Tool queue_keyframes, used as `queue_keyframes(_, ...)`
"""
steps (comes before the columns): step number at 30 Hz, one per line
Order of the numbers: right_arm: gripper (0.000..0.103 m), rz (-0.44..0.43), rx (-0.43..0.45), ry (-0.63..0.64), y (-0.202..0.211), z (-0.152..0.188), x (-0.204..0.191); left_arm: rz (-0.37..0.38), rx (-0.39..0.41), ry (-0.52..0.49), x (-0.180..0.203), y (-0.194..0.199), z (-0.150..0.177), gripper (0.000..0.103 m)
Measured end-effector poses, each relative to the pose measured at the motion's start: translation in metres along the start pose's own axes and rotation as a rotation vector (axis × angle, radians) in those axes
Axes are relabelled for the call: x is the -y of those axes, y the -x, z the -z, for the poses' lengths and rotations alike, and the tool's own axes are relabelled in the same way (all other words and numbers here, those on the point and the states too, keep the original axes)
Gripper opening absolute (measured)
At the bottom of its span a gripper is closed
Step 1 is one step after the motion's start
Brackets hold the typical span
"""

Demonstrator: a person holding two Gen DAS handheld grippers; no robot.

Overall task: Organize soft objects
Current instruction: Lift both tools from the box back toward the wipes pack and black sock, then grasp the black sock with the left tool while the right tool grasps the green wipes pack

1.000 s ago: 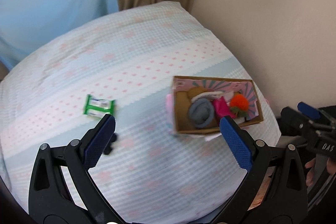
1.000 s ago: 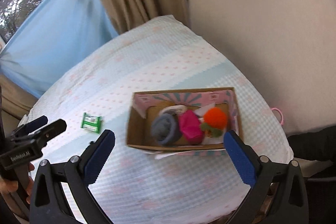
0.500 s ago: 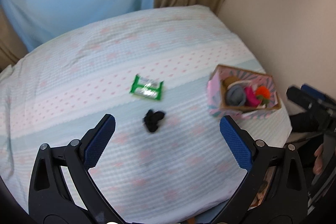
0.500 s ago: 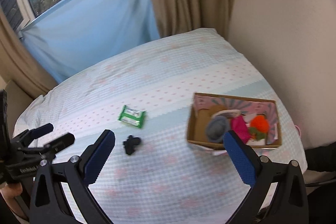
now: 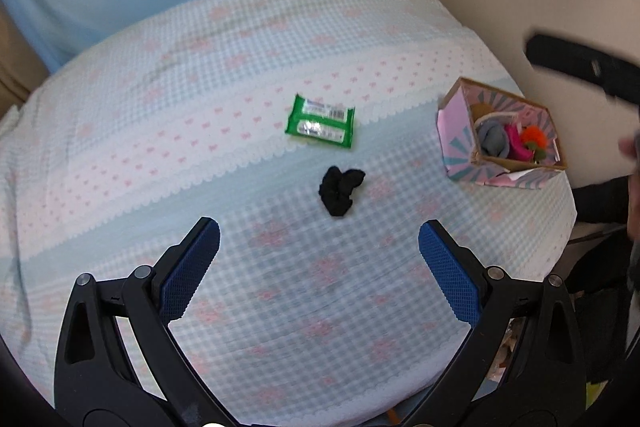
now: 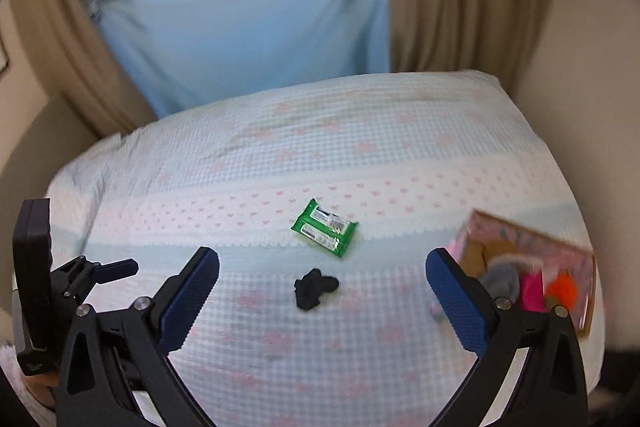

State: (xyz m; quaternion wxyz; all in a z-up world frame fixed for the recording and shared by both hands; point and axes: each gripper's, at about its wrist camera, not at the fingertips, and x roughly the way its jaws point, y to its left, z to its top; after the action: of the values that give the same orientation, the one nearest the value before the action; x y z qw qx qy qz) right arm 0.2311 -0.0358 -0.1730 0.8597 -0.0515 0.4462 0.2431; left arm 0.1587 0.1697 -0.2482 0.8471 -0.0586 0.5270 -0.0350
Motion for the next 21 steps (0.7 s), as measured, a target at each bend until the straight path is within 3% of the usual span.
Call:
queue_keyframes(8,0.103,-0.066,-0.117,0.280,-0.091,-0.032,-0.001,0.018,-0.055,0.031,0.008,-0.074,-0.002,0.099)
queue_keyframes(13,0.103,-0.102,-0.185,0.407,-0.150,-0.036,0.006,0.005,-0.049,0.080,0.010,-0.129,-0.002,0.091)
queue_keyframes(21,0.103,-0.175,-0.318,0.568,-0.261,-0.024,0.007,-0.024,-0.086,0.080,0.022,-0.215,0.000,0.089)
